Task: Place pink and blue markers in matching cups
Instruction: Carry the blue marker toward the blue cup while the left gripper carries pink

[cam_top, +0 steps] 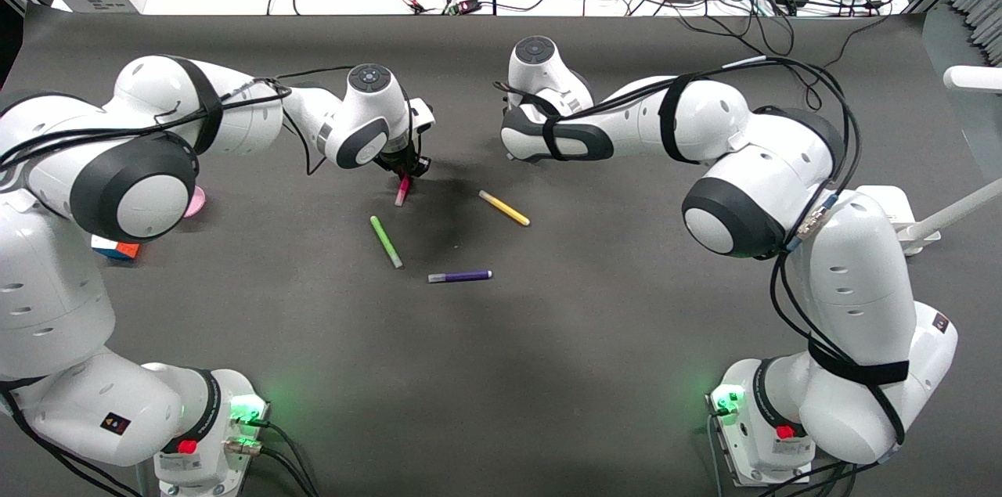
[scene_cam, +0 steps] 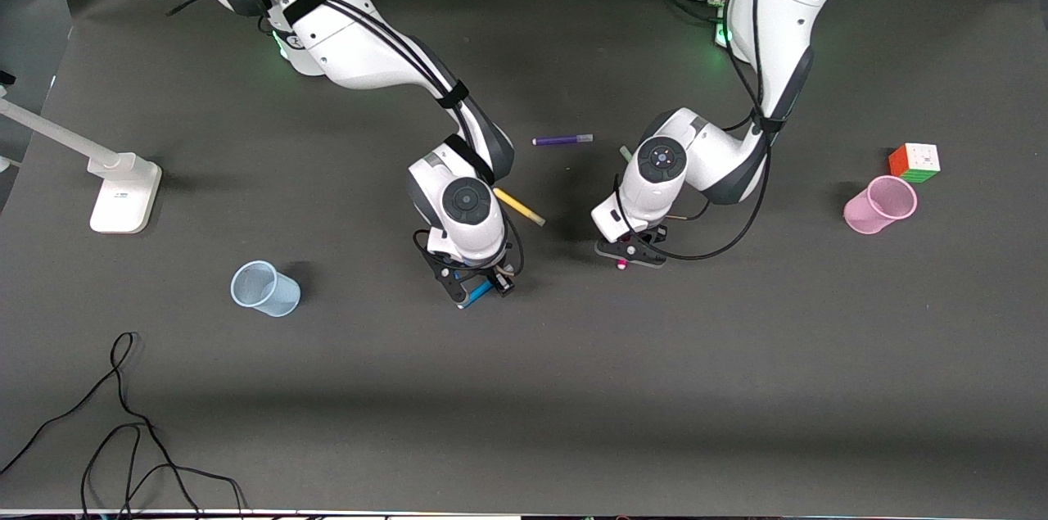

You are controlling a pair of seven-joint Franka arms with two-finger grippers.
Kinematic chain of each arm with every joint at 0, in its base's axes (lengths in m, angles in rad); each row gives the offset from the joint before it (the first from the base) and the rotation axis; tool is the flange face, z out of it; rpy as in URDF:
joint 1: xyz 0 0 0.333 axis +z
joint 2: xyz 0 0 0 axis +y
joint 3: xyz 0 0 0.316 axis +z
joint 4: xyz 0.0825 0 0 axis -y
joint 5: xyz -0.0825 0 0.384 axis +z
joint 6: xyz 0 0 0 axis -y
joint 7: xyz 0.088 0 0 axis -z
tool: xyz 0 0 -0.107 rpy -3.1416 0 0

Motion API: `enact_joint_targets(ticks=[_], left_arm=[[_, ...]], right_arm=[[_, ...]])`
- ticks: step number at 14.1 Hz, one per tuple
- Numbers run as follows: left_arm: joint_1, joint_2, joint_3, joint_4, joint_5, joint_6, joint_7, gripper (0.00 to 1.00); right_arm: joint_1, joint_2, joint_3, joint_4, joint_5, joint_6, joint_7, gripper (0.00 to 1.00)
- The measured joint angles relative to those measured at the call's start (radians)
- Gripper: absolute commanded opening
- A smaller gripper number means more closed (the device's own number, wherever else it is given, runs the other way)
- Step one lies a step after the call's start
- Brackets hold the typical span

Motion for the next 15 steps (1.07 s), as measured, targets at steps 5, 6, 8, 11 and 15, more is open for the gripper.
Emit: enact_joint_targets(ticks=[5, 6, 8, 11, 15], left_arm=[[0.068, -0.159, 0.010, 0.055, 0.000, -0.292, 0.121, 0.00], [0.091, -0.213, 0.011, 0.058, -0.002, -0.371, 0.171, 0.00], [0.139, -0.318, 0.013, 0.060, -0.032, -0.518, 0.280, 0.00], [0.210, -0.446, 0.019, 0.056, -0.062, -0.699, 0.479, 0.00], [0.363, -0.547, 0.026, 0.045, -0.069, -0.813, 0.826, 0.00]], right_arm=[[0.000, 0.000, 0.000, 0.001, 0.000, 0.000, -0.001, 0.20], [0.000, 0.000, 0.000, 0.001, -0.001, 0.000, -0.002, 0.17], [0.000, 0.000, 0.000, 0.001, -0.001, 0.000, -0.003, 0.14], [0.000, 0.000, 0.000, 0.004, -0.002, 0.000, -0.010, 0.14], [-0.009, -0.029, -0.003, 0.036, -0.002, -0.078, -0.088, 0.14]])
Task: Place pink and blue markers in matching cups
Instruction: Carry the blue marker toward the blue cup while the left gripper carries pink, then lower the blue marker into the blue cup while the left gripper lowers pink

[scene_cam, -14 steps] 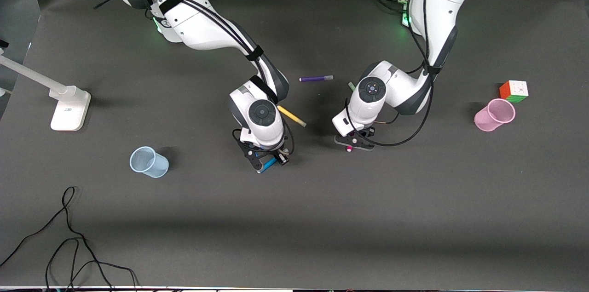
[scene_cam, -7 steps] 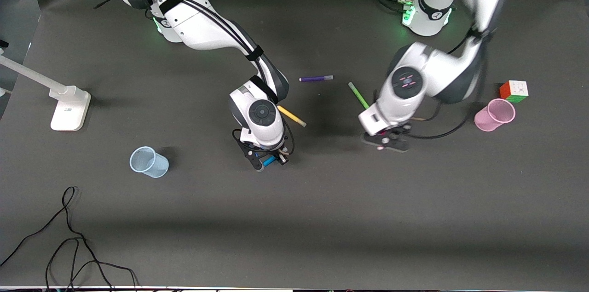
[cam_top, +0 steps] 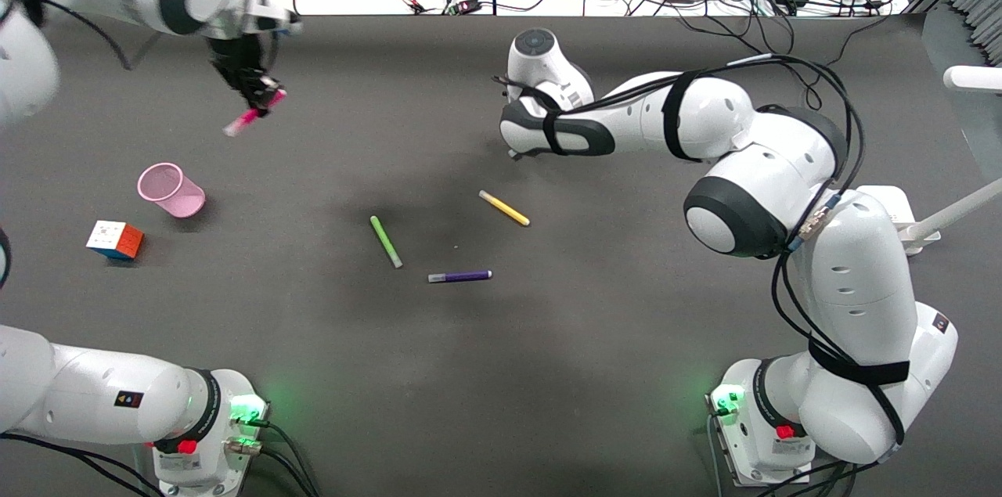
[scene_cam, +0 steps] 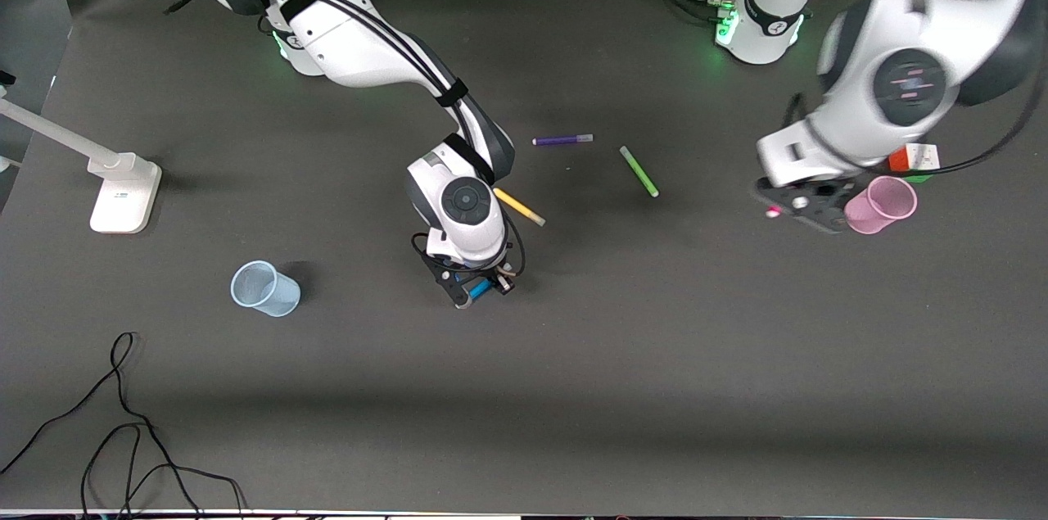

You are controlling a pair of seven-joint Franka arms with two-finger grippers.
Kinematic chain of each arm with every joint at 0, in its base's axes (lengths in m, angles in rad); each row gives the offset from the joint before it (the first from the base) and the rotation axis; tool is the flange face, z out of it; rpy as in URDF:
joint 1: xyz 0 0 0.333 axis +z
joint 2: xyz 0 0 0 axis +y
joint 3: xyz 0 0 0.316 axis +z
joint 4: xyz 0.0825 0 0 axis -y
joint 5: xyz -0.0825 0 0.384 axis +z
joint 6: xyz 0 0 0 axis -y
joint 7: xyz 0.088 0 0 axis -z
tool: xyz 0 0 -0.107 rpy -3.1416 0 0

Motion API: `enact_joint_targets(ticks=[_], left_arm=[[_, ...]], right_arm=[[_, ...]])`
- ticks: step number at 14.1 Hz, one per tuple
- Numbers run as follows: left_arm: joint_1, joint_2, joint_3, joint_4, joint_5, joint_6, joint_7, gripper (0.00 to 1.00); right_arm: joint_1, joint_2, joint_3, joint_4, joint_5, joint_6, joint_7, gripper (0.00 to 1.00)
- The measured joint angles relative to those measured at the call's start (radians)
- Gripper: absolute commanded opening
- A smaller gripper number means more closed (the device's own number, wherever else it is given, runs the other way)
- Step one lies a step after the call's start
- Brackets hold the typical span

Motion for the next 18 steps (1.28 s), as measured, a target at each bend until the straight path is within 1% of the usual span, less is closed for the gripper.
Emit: enact_joint_targets(ticks=[3, 6, 8, 11, 14, 16, 18], left_arm=[[0.144, -0.017, 0.005, -0.030, -0.041, 0.006, 0.267, 0.00], [0.262, -0.020, 0.006, -0.095, -0.126, 0.079, 0.517, 0.00], [0.338, -0.021, 0.006, -0.145, -0.194, 0.125, 0.684, 0.00], [0.469, -0.020, 0.007, -0.203, -0.314, 0.150, 0.964, 0.00], [0.608, 0.006, 0.009, -0.253, -0.440, 0.152, 1.268, 0.00], [0.677, 0.063, 0.009, -0.264, -0.541, 0.157, 1.467, 0.00], [0.723, 0.133, 0.009, -0.265, -0.623, 0.158, 1.620, 0.00]], right_arm=[[-0.026, -0.098, -0.004, 0.017, 0.000, -0.148, -0.123, 0.14], [-0.090, -0.232, -0.006, 0.020, 0.000, -0.337, -0.342, 0.14], [-0.165, -0.327, -0.008, 0.020, 0.000, -0.462, -0.554, 0.14], [-0.317, -0.436, -0.010, 0.016, 0.000, -0.585, -0.903, 0.14], [-0.458, -0.503, -0.010, 0.014, 0.000, -0.687, -1.199, 0.14], [-0.536, -0.529, -0.010, 0.014, 0.000, -0.749, -1.375, 0.14], [-0.602, -0.542, -0.010, 0.014, 0.000, -0.800, -1.523, 0.14]])
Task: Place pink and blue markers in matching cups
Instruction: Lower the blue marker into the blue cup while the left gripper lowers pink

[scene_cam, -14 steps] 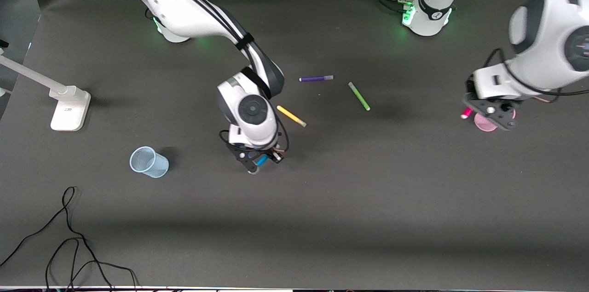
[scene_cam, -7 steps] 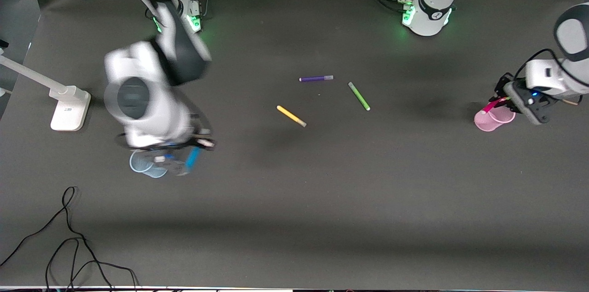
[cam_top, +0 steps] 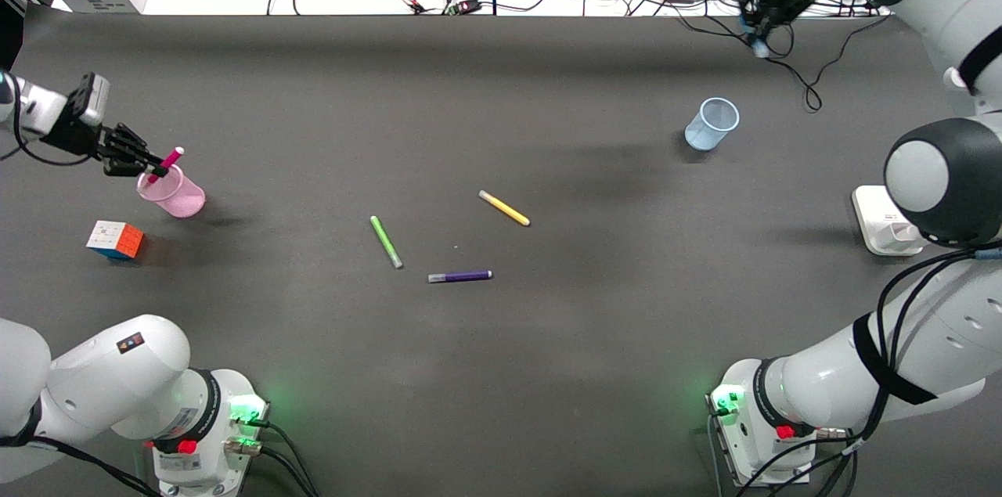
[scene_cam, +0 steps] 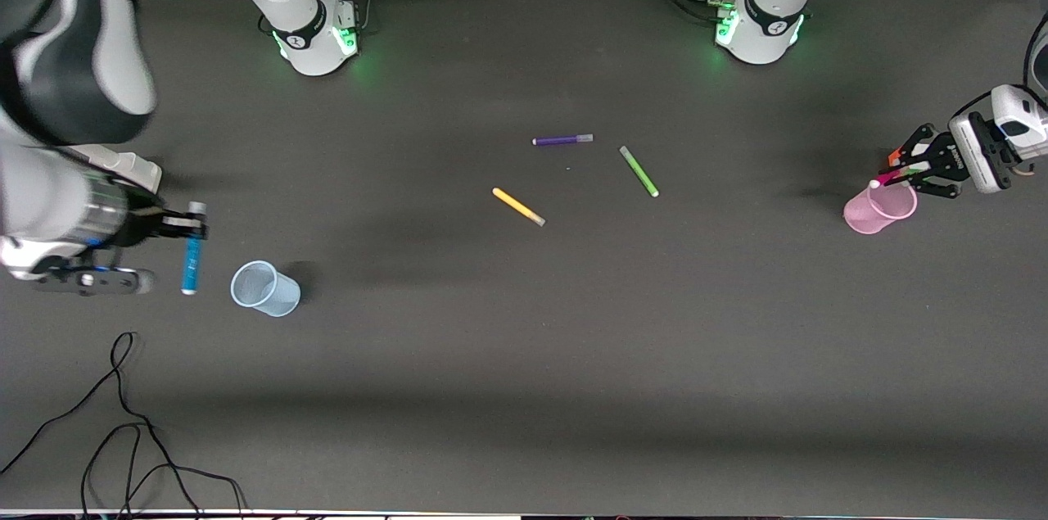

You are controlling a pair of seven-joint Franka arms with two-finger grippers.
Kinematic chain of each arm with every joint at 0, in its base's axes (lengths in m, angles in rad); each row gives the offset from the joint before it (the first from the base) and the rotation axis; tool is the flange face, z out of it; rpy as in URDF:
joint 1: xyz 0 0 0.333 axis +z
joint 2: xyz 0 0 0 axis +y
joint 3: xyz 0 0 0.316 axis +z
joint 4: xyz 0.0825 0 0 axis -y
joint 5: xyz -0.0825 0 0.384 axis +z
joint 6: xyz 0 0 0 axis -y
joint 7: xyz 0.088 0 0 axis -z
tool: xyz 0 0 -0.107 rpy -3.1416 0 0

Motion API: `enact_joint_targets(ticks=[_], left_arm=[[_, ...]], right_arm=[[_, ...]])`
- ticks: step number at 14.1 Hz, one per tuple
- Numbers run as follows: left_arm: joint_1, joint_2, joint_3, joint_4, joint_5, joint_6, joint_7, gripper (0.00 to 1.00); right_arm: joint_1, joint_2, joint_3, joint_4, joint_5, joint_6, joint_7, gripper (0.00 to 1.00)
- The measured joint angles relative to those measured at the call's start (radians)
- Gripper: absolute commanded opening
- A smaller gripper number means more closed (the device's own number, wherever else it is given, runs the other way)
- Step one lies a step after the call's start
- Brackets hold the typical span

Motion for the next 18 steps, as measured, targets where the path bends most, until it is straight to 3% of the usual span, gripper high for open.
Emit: enact_joint_targets(ticks=[3, 10, 17, 18], left_arm=[[0.023, 0.047, -0.002, 0.012, -0.030, 0.001, 0.076, 0.00], [0.024, 0.059, -0.014, 0.079, -0.046, -0.018, 0.092, 0.00], [0.035, 0.150, -0.014, 0.110, -0.107, -0.033, 0.187, 0.00], [0.038, 0.150, -0.014, 0.116, -0.109, -0.040, 0.188, 0.17]], right_arm=[[-0.049, -0.002, 0.000, -0.003, 0.013, -0.050, -0.108, 0.14], [-0.056, 0.026, 0.007, -0.024, 0.045, -0.135, -0.114, 0.14], [-0.127, 0.276, 0.007, 0.093, 0.120, -0.222, -0.118, 0.14], [-0.133, 0.317, 0.007, 0.113, 0.122, -0.223, -0.119, 0.14]])
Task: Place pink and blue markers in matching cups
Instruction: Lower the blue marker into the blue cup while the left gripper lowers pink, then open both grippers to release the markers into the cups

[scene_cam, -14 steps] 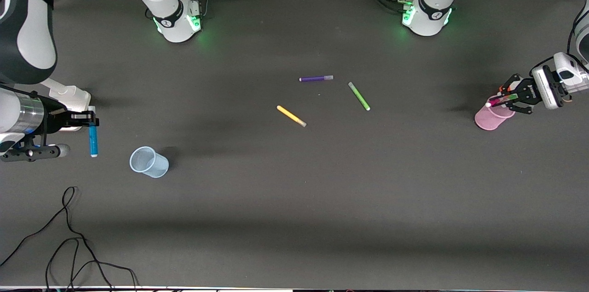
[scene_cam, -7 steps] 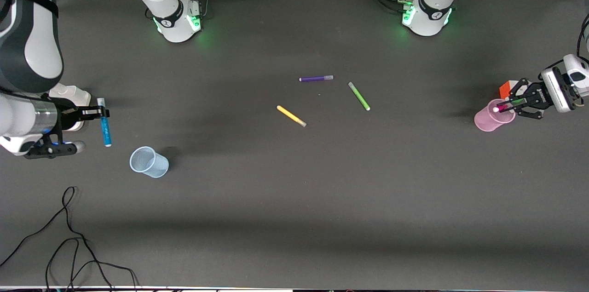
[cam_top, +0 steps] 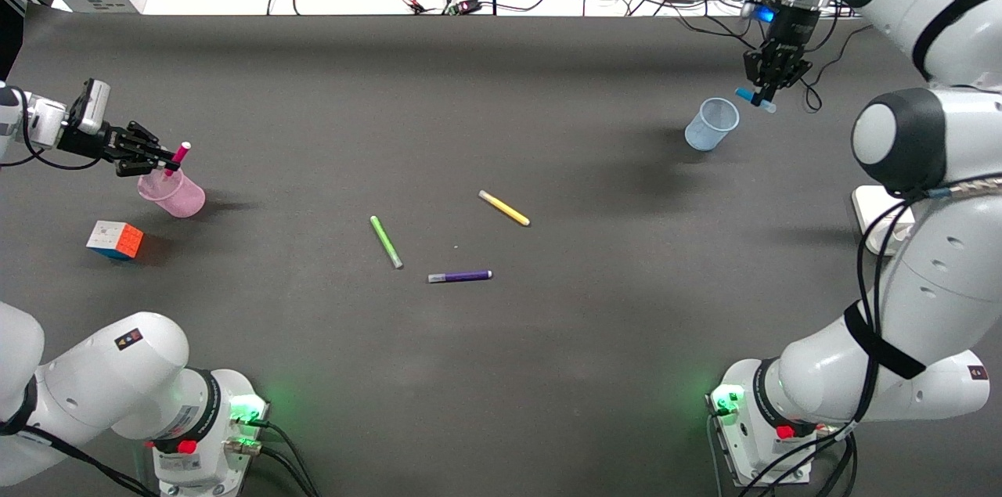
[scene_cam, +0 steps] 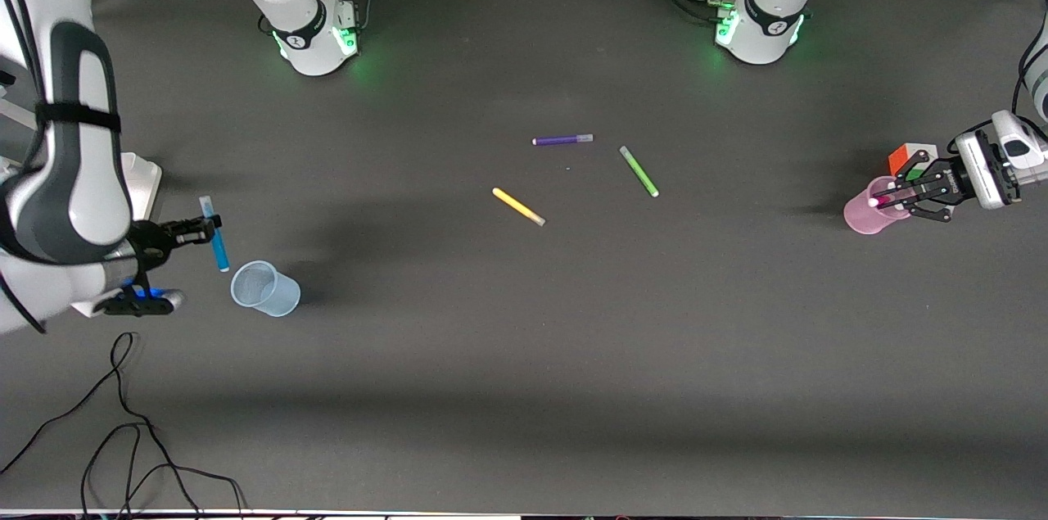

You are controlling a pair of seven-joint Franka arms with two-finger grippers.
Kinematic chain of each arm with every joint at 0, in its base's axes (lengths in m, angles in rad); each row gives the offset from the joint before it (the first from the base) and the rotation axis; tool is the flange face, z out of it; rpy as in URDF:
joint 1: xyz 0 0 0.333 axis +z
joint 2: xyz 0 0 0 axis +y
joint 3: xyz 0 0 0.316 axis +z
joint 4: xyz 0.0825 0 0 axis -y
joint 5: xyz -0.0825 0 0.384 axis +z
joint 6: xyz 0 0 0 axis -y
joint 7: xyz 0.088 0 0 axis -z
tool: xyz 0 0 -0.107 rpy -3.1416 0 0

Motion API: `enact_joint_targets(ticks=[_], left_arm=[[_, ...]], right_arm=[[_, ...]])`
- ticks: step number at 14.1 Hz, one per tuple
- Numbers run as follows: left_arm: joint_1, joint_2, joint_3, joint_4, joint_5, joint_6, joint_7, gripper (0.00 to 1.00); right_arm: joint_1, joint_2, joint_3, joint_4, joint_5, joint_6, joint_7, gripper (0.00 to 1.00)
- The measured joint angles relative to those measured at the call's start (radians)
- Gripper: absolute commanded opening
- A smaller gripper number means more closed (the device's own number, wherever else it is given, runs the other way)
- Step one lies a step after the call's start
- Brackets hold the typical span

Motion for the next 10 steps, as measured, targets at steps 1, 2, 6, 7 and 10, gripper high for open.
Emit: enact_joint_targets(ticks=[1, 2, 6, 7, 10], left_arm=[[0.002, 0.000, 0.000, 0.004, -0.001, -0.008, 0.000, 0.41], [0.002, 0.000, 0.000, 0.006, -0.002, -0.016, 0.000, 0.42], [0.003, 0.002, 0.001, 0.014, -0.004, -0.034, 0.000, 0.43], [0.003, 0.002, 0.001, 0.014, -0.004, -0.035, 0.000, 0.46], [0.004, 0.002, 0.001, 0.016, -0.005, -0.038, -0.009, 0.44]], right_arm=[[-0.002, 0.033, 0.000, 0.019, 0.001, 0.000, 0.000, 0.14], [-0.005, 0.062, 0.001, 0.035, 0.006, -0.001, 0.000, 0.14], [-0.023, 0.158, 0.002, 0.081, 0.033, -0.002, -0.001, 0.14], [-0.026, 0.176, 0.003, 0.088, 0.034, -0.002, -0.002, 0.14], [-0.029, 0.209, 0.007, 0.101, 0.037, -0.002, -0.005, 0.36]])
